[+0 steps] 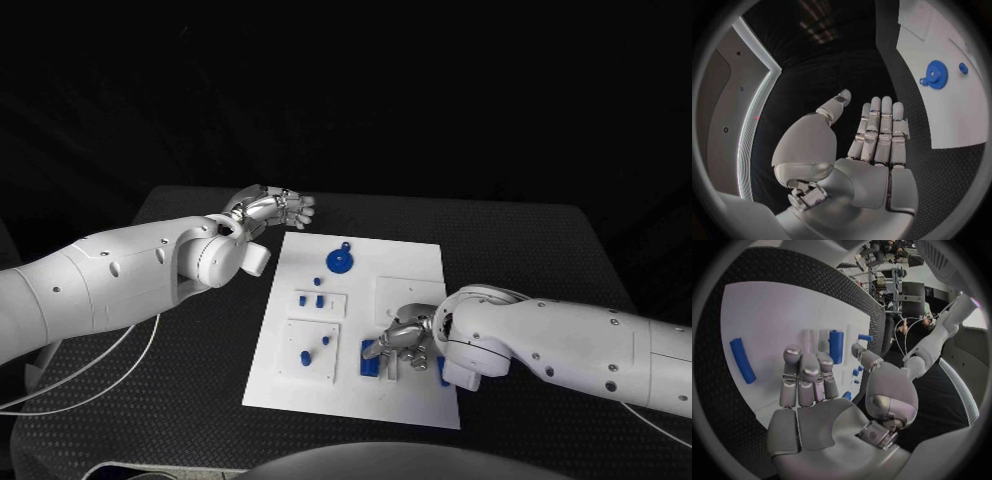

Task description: Assemble the parts on the task board

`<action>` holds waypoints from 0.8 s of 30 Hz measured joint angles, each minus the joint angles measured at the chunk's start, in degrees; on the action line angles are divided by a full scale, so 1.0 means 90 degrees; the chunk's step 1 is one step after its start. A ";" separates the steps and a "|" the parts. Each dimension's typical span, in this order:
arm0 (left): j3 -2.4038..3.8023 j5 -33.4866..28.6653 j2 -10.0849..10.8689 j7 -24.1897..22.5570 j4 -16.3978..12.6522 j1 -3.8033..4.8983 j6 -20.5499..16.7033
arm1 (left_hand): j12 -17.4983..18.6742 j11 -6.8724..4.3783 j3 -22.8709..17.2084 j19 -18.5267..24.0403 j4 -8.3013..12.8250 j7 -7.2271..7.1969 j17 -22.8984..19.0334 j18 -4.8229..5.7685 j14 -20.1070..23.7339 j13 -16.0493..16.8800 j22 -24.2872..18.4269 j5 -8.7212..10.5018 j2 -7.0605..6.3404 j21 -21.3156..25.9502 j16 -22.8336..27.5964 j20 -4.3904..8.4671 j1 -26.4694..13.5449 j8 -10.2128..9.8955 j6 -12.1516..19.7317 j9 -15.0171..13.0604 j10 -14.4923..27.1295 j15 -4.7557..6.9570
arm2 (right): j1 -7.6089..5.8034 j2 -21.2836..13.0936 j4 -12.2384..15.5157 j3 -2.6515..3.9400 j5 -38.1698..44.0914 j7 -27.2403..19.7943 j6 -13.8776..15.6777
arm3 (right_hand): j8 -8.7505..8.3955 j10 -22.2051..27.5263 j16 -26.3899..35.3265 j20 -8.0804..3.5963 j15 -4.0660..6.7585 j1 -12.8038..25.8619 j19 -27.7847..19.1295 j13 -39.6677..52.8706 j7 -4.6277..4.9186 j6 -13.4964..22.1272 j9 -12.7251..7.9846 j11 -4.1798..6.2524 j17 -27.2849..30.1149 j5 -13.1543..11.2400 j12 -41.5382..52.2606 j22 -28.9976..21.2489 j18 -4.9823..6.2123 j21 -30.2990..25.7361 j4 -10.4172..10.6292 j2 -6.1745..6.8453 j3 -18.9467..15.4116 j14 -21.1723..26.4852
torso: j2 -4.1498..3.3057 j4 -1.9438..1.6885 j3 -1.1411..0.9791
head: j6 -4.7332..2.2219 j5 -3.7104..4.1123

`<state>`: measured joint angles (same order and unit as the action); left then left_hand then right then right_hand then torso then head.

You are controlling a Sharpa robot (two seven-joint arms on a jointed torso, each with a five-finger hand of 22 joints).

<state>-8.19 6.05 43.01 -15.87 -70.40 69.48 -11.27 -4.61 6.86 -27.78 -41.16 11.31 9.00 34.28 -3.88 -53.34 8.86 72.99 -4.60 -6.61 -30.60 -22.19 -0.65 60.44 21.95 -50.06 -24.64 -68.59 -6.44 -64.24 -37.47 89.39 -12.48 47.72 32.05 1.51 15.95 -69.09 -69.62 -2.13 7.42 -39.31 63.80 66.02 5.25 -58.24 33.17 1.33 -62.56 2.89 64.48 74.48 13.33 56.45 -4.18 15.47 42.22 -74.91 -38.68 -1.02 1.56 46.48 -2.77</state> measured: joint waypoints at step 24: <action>-0.0098 0.0000 -0.0028 -0.0011 0.0050 -0.0001 0.0002 | 0.0000 0.0000 0.0000 -0.0022 0.0000 0.0000 0.0033 0.0037 0.0000 0.0001 0.0015 0.0000 0.0000 0.0000 0.0000 -0.0022 0.0000 0.0021 0.0000 0.0005 0.0000 0.0000 | -0.0621 -0.1735 0.0816 0.0014 0.0574 0.0022 -0.0233 | 0.0176 -0.0449 -0.0069 -0.0083 0.0037 -0.0506 0.0088 0.0623 -0.0103 -0.0183 0.0191 -0.0008 -0.0008 0.0000 0.0644 -0.0037 0.0043 0.0037 -0.0134 -0.0204 -0.0060 -0.0064 | 0.0019 0.0081 -0.0050 | -0.0165 0.0218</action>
<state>-9.07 6.06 42.76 -15.97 -69.95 69.47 -11.25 -4.61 6.86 -27.78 -41.36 11.31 9.00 34.58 -3.54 -53.34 8.87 73.13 -4.60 -6.61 -30.60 -22.19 -0.85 60.44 22.14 -50.06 -24.60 -68.59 -6.44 -69.84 -53.09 96.73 -12.36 52.89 32.25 -0.59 17.53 -73.13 -70.24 -2.87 7.76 -43.86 64.60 71.63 4.32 -59.89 34.89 1.25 -62.63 2.89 70.28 74.15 13.72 56.78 -5.39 13.63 41.68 -75.48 -38.51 -0.29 1.11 44.99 -0.81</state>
